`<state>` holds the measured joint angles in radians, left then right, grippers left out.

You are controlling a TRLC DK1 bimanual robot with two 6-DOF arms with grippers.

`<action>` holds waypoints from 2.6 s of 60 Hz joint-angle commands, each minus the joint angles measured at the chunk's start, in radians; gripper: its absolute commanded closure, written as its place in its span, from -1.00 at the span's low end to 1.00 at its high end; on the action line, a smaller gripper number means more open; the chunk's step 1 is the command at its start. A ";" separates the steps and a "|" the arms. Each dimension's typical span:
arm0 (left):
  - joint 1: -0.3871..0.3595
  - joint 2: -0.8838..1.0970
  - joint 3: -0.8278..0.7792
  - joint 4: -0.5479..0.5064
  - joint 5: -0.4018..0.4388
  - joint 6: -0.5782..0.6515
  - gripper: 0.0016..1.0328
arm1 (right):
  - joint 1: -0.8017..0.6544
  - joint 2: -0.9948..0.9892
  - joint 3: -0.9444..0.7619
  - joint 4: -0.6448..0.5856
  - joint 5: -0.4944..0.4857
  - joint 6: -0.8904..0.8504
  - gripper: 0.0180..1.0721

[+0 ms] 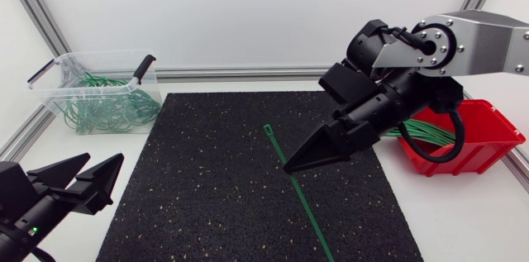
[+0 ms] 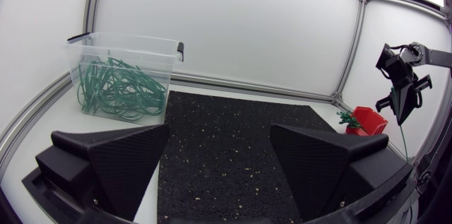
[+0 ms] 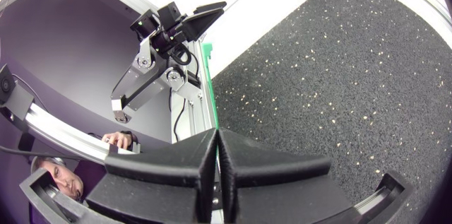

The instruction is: Take a green cable tie from the red box, thread the tail through the head to close it, then place it in the transparent bin on the left.

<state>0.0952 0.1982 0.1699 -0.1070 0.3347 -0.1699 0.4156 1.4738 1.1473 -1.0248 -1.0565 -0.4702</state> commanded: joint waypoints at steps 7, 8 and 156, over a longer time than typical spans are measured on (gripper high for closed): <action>0.035 0.093 0.129 -0.016 0.178 -0.103 -0.90 | 0.018 -0.055 -0.081 0.140 -0.053 0.085 0.89; 0.035 0.102 0.138 -0.020 0.199 -0.109 -0.88 | 0.018 -0.056 -0.087 0.155 -0.053 0.091 0.89; -0.496 1.120 0.626 0.515 0.797 -0.161 0.11 | 0.055 -0.069 -0.314 1.025 -0.108 0.610 0.89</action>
<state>-0.3962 1.3083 0.7803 0.3874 1.1400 -0.3153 0.4629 1.3994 0.8513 -0.0177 -1.1564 0.1127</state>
